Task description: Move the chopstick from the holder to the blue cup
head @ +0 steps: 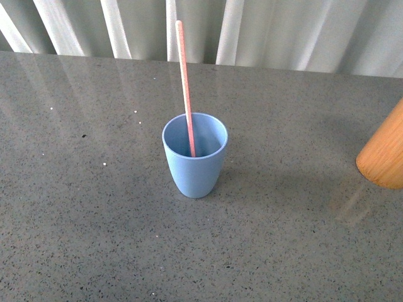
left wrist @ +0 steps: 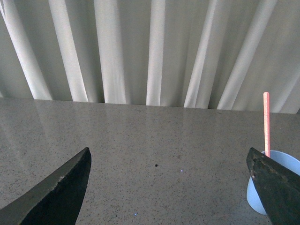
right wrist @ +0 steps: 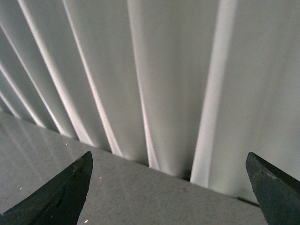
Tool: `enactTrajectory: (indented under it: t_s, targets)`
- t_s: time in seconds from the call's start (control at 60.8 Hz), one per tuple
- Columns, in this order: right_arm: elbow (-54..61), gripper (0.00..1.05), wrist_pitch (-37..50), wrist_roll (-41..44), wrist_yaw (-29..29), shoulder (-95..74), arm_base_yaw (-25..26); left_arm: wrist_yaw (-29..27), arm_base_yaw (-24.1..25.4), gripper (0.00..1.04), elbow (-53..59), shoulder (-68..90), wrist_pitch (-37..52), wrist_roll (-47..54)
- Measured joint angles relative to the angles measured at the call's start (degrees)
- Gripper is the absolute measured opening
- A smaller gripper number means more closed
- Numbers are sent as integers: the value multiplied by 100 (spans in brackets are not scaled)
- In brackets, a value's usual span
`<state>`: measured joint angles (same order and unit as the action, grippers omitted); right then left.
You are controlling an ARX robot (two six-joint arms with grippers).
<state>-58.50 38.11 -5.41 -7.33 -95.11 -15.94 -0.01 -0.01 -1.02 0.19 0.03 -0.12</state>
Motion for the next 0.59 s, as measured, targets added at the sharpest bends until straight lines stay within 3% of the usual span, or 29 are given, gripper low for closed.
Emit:
enactTrajectory:
  t_s: [0.411, 0.592]
  targets:
    - [2575, 95, 122, -63, -35, 2186, 1812, 0, 0, 98, 0, 0, 0, 0]
    - [3480, 66, 627, 420, 699, 2645, 1703, 2, 0, 98, 0, 0, 0, 0]
